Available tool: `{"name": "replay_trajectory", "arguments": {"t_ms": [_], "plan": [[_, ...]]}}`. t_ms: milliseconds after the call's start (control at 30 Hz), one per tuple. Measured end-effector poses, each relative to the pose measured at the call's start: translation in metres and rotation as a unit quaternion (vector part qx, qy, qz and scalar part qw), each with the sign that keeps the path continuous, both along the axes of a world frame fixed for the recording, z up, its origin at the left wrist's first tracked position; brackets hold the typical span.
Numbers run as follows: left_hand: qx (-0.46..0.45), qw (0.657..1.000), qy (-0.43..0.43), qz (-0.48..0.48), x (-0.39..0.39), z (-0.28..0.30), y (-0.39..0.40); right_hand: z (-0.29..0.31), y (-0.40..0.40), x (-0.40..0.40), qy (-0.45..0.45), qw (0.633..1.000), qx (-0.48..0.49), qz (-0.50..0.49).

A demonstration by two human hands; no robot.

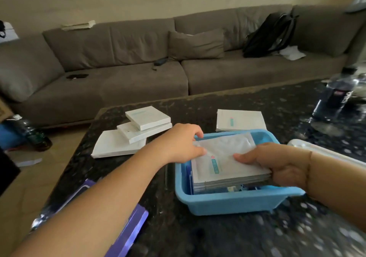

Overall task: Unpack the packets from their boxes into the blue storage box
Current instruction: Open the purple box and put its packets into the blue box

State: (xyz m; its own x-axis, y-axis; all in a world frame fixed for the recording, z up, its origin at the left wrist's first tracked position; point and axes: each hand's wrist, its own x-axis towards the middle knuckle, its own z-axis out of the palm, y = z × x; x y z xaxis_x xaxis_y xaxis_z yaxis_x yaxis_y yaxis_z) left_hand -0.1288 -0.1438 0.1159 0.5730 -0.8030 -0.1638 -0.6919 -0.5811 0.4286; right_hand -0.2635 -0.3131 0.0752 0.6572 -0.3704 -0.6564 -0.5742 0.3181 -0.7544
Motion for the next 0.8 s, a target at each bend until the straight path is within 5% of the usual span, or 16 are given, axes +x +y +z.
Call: {"name": "replay_trajectory", "arguments": {"t_ms": [233, 533, 800], "plan": [[0.121, 0.946, -0.282, -0.109, -0.012, -0.009, -0.022, -0.024, 0.004, 0.014, 0.096, 0.995, 0.003, 0.024], [0.219, 0.940, -0.127, -0.228, -0.015, -0.036, -0.040, -0.037, 0.010, 0.019, 0.157, 0.974, -0.050, 0.156], [0.265, 0.936, -0.086, -0.216, -0.006, -0.048, -0.043, -0.014, -0.007, 0.021, 0.251, 0.894, -0.169, 0.331]]}}
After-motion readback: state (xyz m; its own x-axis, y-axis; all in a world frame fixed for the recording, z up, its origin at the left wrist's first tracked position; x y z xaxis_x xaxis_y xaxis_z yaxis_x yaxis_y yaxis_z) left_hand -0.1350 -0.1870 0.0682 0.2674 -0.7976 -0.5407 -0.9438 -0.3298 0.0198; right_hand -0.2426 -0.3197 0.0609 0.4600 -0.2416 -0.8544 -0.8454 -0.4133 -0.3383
